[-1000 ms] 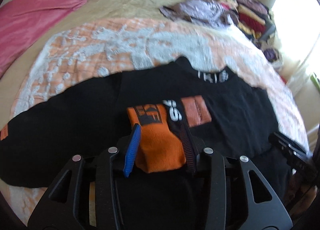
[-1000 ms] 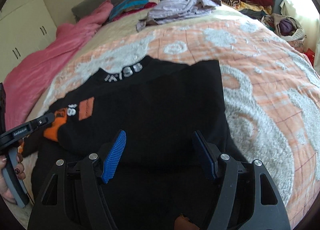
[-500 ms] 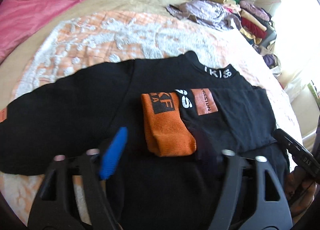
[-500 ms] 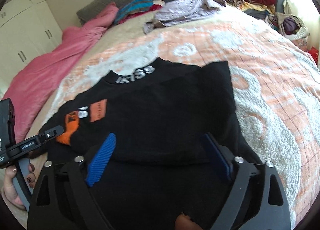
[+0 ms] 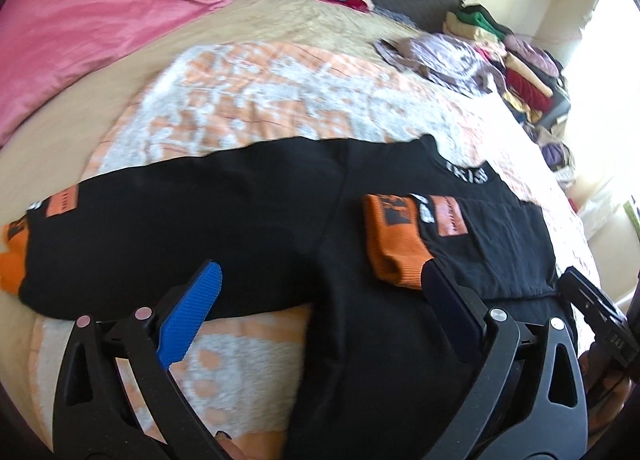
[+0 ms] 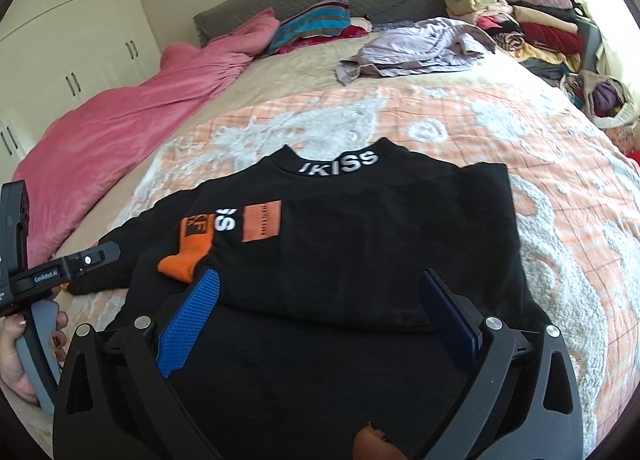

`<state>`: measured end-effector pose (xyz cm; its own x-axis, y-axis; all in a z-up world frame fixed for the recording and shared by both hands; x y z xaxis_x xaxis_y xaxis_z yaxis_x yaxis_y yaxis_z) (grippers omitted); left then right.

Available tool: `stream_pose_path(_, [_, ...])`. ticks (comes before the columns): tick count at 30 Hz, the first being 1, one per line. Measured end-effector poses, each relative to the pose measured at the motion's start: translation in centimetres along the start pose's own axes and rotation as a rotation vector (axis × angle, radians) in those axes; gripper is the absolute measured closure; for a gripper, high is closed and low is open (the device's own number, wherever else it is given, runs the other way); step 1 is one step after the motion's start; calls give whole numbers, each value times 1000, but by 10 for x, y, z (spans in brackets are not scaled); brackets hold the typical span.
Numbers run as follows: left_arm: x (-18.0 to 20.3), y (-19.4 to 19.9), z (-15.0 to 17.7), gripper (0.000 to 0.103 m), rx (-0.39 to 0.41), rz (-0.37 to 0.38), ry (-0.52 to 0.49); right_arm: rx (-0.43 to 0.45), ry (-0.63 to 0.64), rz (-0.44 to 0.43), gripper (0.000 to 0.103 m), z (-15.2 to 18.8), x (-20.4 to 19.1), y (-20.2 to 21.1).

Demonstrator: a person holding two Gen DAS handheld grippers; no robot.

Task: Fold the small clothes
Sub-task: 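Move the left tool to the orange cuff of the other sleeve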

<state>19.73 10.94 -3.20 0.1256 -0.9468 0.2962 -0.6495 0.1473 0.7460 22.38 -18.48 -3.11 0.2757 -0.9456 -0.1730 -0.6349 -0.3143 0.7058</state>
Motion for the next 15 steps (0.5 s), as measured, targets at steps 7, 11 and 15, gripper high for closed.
stream_pose_path(7, [-41, 16, 4, 9, 21, -40, 72, -7, 48, -20, 4, -1, -30, -1])
stream_pose_path(11, [-59, 24, 6, 9, 37, -53, 107, -7, 82, -31, 4, -3, -50, -2])
stream_pose_path(15, [-78, 32, 8, 9, 60, -87, 139, -5, 105, -49, 4, -7, -70, -3])
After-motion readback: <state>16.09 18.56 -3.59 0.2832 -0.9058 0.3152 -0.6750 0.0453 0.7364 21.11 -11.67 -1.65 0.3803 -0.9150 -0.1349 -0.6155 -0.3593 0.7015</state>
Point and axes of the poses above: each gripper's, at about its wrist camera, not at the fingertips, and y roughly against the way its jaws point, x to its right, z to its underside, the point moved 4 cm from there along -y, roughly the way its jaws point, and after that the axes turned 4 degrees about z, right-handed, at the moved point
